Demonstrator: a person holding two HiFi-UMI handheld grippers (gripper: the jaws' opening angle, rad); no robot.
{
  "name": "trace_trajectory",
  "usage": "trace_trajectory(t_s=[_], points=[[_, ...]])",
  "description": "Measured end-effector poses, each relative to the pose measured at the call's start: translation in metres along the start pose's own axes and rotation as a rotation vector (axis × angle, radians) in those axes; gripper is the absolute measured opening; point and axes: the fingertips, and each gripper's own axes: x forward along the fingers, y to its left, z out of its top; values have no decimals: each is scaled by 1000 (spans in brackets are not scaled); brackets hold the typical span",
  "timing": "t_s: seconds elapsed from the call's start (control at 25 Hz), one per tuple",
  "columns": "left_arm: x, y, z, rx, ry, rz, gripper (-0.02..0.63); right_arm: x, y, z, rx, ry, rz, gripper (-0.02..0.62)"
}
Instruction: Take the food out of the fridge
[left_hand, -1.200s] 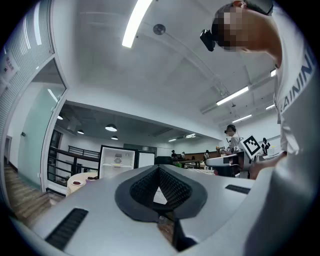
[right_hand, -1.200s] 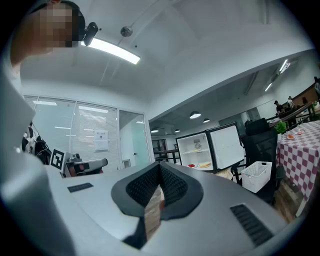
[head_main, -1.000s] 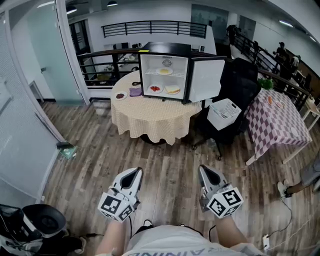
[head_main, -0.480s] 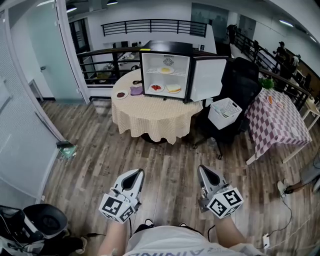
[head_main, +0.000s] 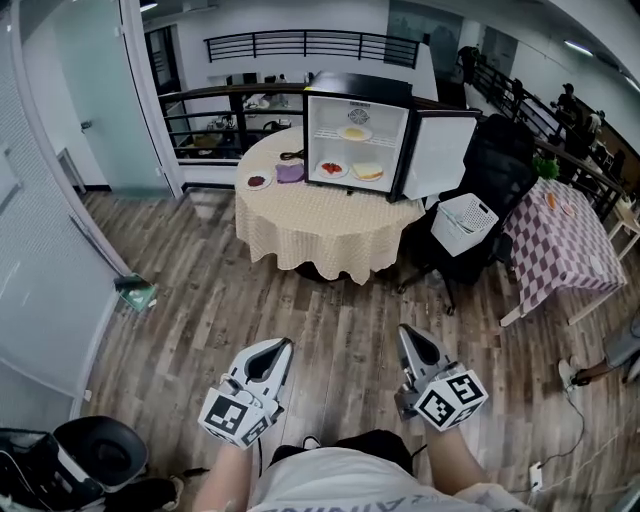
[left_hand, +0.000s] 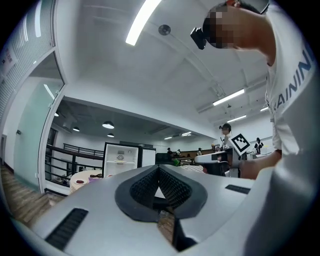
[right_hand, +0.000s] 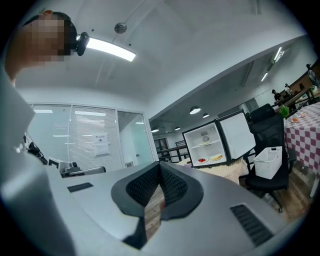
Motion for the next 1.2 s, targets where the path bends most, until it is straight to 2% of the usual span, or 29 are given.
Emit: trace_trajectory(t_s=[0.28, 0.6, 0.88, 1.2], points=[[4, 37, -10, -34, -1, 0, 6, 36, 10, -10, -17, 46, 0, 18], [35, 78, -12, -50, -17, 25, 6, 96, -15, -3, 9, 26, 32, 19], [107, 111, -18, -14, 21, 33, 6, 149, -67, 9, -10, 33, 47, 18], [215, 136, -15, -17, 47, 17, 6, 205, -146, 34, -33, 63, 57, 18]])
